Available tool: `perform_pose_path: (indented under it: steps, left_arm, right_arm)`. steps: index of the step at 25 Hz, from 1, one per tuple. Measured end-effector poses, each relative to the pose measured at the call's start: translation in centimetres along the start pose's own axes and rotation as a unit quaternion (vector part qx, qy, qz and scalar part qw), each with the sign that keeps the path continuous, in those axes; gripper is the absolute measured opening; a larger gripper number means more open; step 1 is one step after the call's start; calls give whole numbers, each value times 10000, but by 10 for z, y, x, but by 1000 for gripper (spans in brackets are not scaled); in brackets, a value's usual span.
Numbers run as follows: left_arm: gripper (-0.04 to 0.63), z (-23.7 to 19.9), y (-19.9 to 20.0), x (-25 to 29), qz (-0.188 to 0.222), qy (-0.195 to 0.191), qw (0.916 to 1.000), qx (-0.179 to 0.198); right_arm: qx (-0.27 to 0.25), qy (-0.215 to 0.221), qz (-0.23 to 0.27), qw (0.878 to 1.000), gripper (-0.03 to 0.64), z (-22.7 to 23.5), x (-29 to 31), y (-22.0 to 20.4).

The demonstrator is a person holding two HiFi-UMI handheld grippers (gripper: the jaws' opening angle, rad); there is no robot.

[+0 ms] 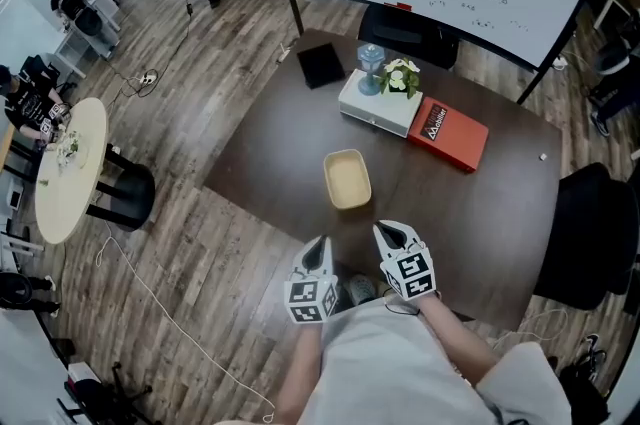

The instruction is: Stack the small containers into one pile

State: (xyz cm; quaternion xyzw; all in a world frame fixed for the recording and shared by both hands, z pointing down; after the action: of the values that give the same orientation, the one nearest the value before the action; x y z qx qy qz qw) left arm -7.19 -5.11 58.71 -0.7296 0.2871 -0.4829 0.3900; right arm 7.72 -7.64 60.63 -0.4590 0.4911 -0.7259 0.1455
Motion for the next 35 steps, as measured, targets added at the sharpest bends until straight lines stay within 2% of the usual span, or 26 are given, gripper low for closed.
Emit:
perform_pose_path:
  steps: [5,35]
  left_arm:
    - [5,5,0,-1,152,-52,9999,-39]
    - [6,18,-15,-9,105,-18,9999,-33]
  right_arm:
    - [-114,113,-84,9998,2,-5,-5,-5]
    - [79,190,-58,9998,2,1,-19,-25]
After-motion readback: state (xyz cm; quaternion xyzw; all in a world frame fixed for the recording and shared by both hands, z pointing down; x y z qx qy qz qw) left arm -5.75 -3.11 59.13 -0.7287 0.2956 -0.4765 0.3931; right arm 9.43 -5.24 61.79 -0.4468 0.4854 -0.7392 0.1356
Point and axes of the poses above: the fingertips, and each gripper's own axes: x forward along the fingers, z to its right, y out of its top, the point moved 4 cm from there along -x, backward along the fingers, and after that the axes turned 6 degrees about -z, right-handed, at the moved point
